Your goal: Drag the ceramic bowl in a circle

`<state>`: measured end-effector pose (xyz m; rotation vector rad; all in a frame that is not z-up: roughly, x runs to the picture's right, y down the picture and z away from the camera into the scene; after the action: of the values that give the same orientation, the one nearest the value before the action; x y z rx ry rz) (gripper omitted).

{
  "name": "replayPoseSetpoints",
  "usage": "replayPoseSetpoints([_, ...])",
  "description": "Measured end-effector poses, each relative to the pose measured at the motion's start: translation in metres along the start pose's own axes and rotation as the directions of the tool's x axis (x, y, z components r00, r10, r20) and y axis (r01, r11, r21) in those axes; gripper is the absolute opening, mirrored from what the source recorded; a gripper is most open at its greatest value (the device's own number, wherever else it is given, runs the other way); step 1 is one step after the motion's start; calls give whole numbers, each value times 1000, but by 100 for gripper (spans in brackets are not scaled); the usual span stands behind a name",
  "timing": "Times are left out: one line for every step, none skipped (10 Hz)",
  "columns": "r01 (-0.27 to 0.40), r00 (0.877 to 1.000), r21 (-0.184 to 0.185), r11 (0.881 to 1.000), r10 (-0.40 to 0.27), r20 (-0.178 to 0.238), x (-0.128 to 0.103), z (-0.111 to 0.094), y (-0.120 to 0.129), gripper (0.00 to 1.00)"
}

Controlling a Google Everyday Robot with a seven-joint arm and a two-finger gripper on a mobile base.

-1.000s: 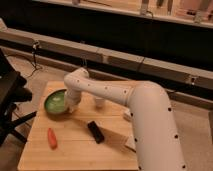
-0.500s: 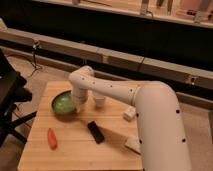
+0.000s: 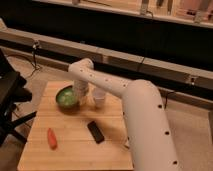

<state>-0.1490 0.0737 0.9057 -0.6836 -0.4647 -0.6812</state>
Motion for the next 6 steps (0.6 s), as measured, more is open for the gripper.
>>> replayPoseSetpoints([26,1000,5,1000,-26,7,-2,4,-11,0])
replayPoseSetpoints([63,998,20,998,-63,27,-12,10,-23,0])
replayPoseSetpoints([94,994,39,995,-96,50,-22,15,-32,0])
replayPoseSetpoints([123,989,53,991,-126,75,-34,20,-39,0])
replayPoseSetpoints([149,983,62,987,-155,99,-49,26,-43,0])
replayPoseSetpoints([166,978,67,984,-173,118,-63,31,-42,0])
